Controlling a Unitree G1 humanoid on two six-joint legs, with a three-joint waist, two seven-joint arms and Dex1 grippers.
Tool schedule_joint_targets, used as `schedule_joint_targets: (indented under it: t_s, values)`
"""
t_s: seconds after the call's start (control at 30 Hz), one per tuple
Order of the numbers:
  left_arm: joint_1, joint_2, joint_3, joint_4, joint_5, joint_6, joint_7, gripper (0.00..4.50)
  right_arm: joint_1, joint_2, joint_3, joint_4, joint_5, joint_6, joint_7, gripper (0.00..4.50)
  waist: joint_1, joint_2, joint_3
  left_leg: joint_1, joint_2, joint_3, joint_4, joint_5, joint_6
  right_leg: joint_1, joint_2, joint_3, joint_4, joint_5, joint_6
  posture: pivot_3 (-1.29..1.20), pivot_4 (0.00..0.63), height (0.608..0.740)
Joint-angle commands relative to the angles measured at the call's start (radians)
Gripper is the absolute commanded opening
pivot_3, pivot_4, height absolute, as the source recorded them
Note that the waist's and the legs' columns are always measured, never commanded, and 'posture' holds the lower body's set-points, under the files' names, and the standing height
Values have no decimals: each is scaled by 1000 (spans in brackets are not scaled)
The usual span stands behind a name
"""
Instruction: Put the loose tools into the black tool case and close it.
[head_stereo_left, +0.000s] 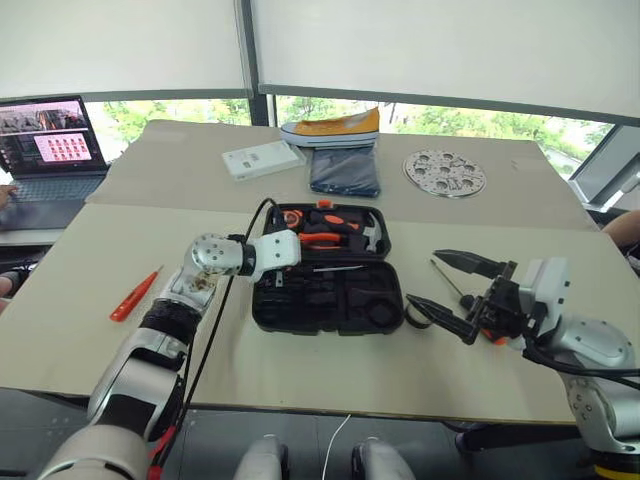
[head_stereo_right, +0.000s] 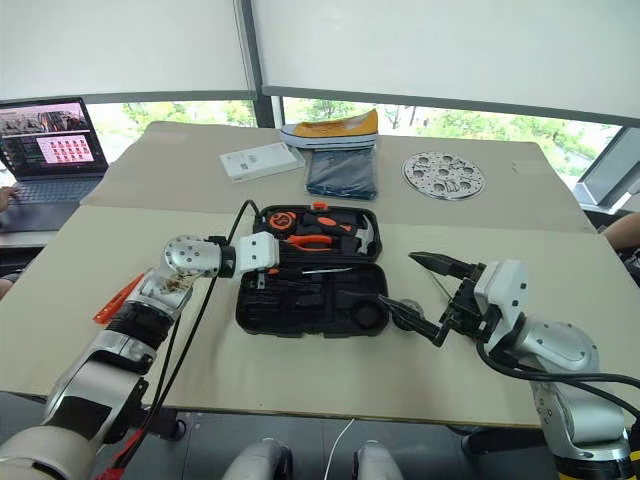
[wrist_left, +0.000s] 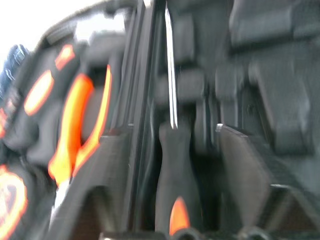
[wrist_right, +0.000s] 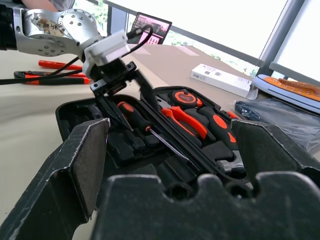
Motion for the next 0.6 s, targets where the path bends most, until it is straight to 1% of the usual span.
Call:
schedule_joint_targets:
  t_s: [0.03,0.13,0.2,0.27,0.3,0.33,0.37,0.6]
  values:
    - [24,-2,66,-41,-78,60,-9,3260,-8,14,-36,-46,51,24,-29,4500,-5,0,0,0,0,0,0,0,0,0,0,0,1,0,0,0,150,740]
    - [48,-21,90,-45,-110,126,-7,2462,6,18,-39,-51,47,22,-33,4500,-5,0,0,1,0,-1,0,0,0,0,0,0,1,0,0,0,150,740]
    - [59,-33,95,-51,-117,153,-2,1590,15,19,-37,-56,45,20,-37,4500,-5,0,0,1,0,-1,1,0,0,1,0,0,1,0,0,0,150,740]
    - [68,-39,82,-51,-92,162,16,891,3,32,-41,-71,66,38,-68,4500,-3,0,0,1,0,-1,1,0,0,1,0,0,1,1,1,0,150,740]
    - [72,-45,79,-54,-83,171,28,419,-4,36,-45,-77,77,47,-82,4500,-2,0,0,1,0,-1,1,0,0,1,0,0,1,1,1,0,150,740]
    - [75,-56,82,-54,-75,184,57,141,-8,39,-49,-81,84,52,-91,4500,-2,0,0,1,0,-1,1,0,0,1,0,0,1,1,1,0,150,740]
    - [79,-63,76,-55,-69,204,66,8,-7,39,-50,-81,83,52,-89,4500,-1,0,0,1,0,-1,2,0,0,1,0,0,1,1,1,0,150,740]
    - [110,-84,31,-76,-28,291,80,8,37,43,-57,-88,69,37,-84,4500,3,0,0,3,-1,-1,2,0,1,5,0,0,0,1,1,0,150,740]
